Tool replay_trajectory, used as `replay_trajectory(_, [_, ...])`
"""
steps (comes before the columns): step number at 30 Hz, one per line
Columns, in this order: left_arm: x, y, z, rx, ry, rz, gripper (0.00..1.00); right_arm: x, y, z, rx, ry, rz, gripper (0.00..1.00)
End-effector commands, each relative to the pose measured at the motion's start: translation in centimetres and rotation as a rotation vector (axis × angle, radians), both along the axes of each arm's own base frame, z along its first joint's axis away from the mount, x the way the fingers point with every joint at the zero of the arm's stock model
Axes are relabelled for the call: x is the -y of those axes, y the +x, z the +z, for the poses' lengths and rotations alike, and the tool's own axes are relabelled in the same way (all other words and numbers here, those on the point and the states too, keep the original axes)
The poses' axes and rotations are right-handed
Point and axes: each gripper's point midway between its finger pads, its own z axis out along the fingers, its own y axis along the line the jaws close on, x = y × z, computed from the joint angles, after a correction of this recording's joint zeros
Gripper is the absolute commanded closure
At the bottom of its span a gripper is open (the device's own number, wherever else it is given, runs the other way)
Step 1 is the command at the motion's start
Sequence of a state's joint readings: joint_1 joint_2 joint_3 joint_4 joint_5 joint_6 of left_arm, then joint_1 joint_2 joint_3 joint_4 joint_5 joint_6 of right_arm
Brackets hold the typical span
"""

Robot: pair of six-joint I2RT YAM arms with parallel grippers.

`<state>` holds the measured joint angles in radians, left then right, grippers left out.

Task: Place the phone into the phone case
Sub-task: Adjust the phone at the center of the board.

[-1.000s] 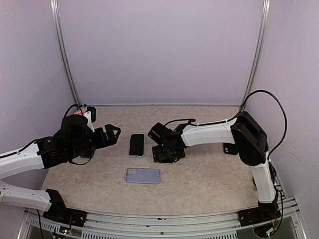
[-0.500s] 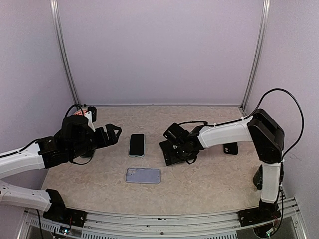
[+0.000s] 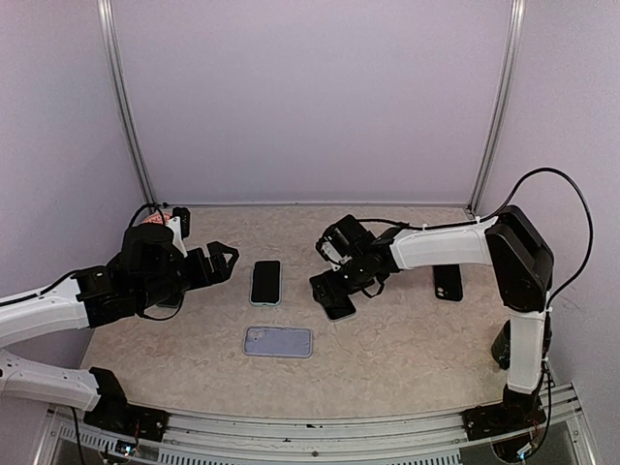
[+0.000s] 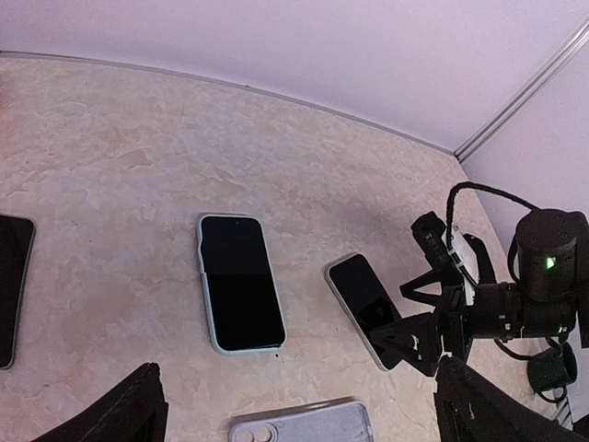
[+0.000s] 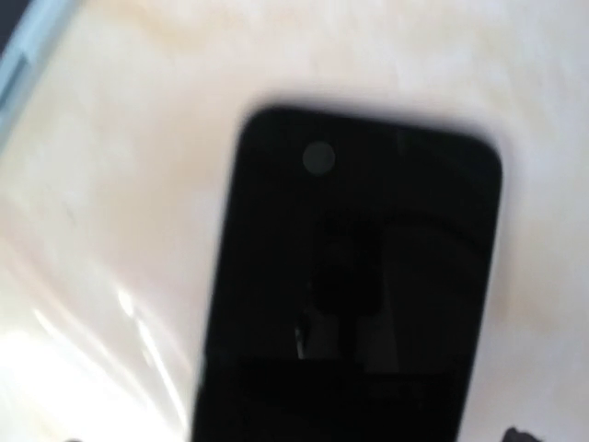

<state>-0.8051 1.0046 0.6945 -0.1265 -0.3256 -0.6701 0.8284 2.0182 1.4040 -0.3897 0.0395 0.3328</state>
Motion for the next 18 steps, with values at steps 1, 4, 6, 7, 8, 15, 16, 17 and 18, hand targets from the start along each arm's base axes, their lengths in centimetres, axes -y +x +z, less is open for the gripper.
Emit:
replay_trajectory(1, [0.0, -0.2, 0.5, 0.013, -0.013, -0.004, 0.01, -0.9, 0.9, -1.2, 0.002, -0.033, 0.036, 0.02])
replay_trajectory(4, [0.0, -0.2, 0.7, 0.015, -0.013, -0.003, 0.01, -0.8, 1.3, -2.1, -0.007, -0.065, 0.025, 0.01])
replay_trajectory(6, [0.0, -0.2, 0.8, 0.015, -0.011, -0.003, 0.01, -0.6, 1.5, -2.6, -0.008, -0.083, 0.013, 0.01])
replay_trajectory(7, [0.0, -0.2, 0.8, 0.015, -0.011, -0.005, 0.01, -0.4, 1.5, -2.9, -0.012, -0.092, 0.008, 0.01])
replay_trajectory(8, [0.0, -0.2, 0.8, 0.014, -0.011, -0.005, 0.01, -0.3, 1.5, -3.0, -0.012, -0.099, 0.003, 0.01])
replay_trajectory(15, [0.2, -0.1, 0.8, 0.013, -0.012, -0.008, 0.01, 0.3, 1.1, -3.7, -0.021, -0.111, -0.001, 0.05])
replay_trajectory(16, [0.3, 0.0, 0.7, 0.012, -0.013, -0.008, 0.01, 0.4, 1.0, -3.7, -0.022, -0.112, 0.001, 0.07])
replay_trajectory(17, [0.3, 0.0, 0.7, 0.011, -0.012, -0.010, 0.01, 0.4, 0.9, -3.9, -0.026, -0.114, 0.001, 0.10])
replay_trajectory(18, [0.4, 0.0, 0.7, 0.010, -0.013, -0.011, 0.01, 0.4, 0.9, -3.8, -0.027, -0.110, 0.004, 0.12])
